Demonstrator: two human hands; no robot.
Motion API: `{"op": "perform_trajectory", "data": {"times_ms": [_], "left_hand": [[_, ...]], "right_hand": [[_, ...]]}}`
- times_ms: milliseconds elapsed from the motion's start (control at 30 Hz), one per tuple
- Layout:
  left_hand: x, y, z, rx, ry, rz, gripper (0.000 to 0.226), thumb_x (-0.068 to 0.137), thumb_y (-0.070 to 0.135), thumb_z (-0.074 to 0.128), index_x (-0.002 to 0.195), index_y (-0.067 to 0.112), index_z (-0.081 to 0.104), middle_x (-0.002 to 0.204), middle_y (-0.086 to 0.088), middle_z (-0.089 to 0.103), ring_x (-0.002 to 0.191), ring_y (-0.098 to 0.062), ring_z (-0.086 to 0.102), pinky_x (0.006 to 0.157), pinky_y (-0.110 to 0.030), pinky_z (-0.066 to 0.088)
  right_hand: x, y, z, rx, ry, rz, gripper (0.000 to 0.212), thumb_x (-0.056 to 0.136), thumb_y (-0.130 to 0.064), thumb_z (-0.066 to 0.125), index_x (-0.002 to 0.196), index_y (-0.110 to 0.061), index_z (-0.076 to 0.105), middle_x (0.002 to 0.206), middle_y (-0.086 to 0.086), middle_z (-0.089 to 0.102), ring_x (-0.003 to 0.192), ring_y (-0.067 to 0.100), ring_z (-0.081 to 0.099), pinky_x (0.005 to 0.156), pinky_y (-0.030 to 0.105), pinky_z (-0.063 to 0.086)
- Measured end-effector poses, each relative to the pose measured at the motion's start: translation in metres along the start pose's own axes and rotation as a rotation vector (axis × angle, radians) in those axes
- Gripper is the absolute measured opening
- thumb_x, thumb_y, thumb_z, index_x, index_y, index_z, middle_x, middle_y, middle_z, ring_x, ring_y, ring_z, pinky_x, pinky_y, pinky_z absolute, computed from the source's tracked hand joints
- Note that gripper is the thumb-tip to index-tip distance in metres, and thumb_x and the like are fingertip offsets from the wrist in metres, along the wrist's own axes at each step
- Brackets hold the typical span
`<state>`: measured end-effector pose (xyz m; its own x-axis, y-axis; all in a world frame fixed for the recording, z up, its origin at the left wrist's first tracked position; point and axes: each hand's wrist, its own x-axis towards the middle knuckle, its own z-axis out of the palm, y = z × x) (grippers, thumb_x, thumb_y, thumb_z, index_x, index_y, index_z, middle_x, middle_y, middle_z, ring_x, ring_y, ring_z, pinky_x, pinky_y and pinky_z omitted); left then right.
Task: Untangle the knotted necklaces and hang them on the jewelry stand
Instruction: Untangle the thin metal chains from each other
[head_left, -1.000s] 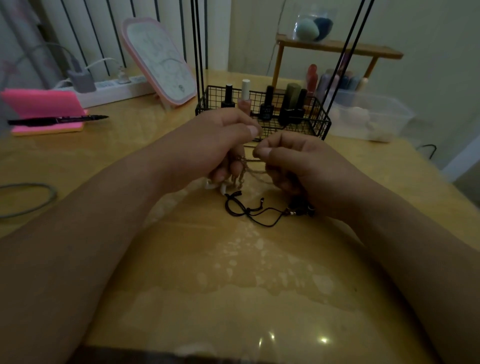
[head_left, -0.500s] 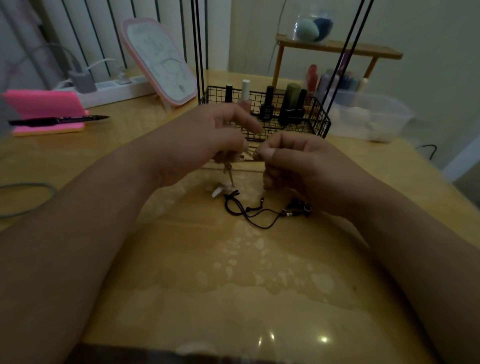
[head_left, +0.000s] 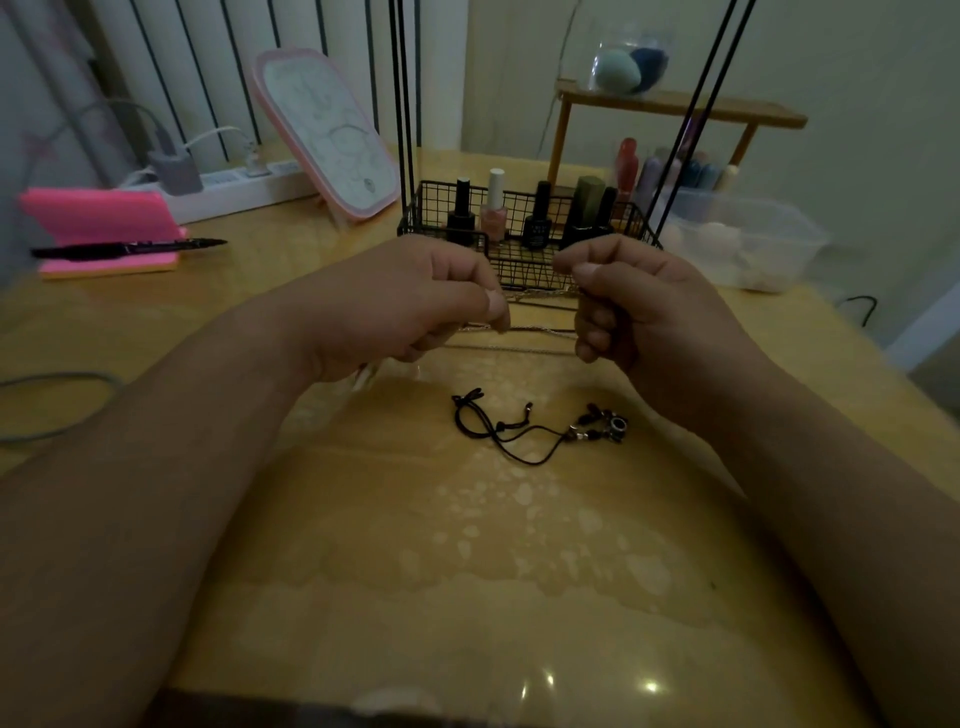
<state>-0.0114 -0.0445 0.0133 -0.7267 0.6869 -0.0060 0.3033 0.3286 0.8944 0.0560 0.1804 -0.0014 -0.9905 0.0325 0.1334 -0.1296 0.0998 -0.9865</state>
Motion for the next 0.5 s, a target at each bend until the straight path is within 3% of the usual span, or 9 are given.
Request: {"op": "perform_trajectory", "data": {"times_ms": [267, 433, 500], "left_hand": [[0.0002, 0.0019, -0.0013, -0.085, 0.092, 0.085, 0.027, 0.105, 0.015, 0.052, 0.083, 0.008, 0.066, 0.055, -0.001, 0.040, 0.045, -0.009, 0.031, 0.043, -0.021, 0.026], [0.0003, 0.0012, -0.0006, -0.119, 0.200, 0.168, 0.019, 0.103, 0.010, 0.055, 0.085, 0.009, 0.060, 0.051, 0.006, 0.042, 0.042, -0.007, 0.032, 0.042, -0.021, 0.027], [0.0006, 0.0007, 0.0005, -0.104, 0.228, 0.192, 0.018, 0.103, 0.009, 0.056, 0.086, 0.009, 0.059, 0.052, 0.011, 0.049, 0.044, -0.007, 0.033, 0.043, -0.022, 0.027]], "right_hand": [[-0.0031, 0.0001, 0.0000, -0.239, -0.110, 0.064, 0.030, 0.102, -0.005, 0.043, 0.102, -0.014, 0.072, 0.066, 0.006, 0.055, 0.062, 0.020, 0.054, 0.064, 0.033, 0.050], [-0.0070, -0.0026, 0.0029, -0.415, -0.169, 0.051, 0.027, 0.104, -0.010, 0.049, 0.098, -0.019, 0.074, 0.078, 0.005, 0.074, 0.086, 0.052, 0.060, 0.078, 0.060, 0.051], [-0.0073, -0.0040, 0.0029, -0.447, -0.173, 0.046, 0.023, 0.104, -0.010, 0.053, 0.098, -0.019, 0.073, 0.086, 0.002, 0.077, 0.091, 0.049, 0.063, 0.078, 0.054, 0.051]]}}
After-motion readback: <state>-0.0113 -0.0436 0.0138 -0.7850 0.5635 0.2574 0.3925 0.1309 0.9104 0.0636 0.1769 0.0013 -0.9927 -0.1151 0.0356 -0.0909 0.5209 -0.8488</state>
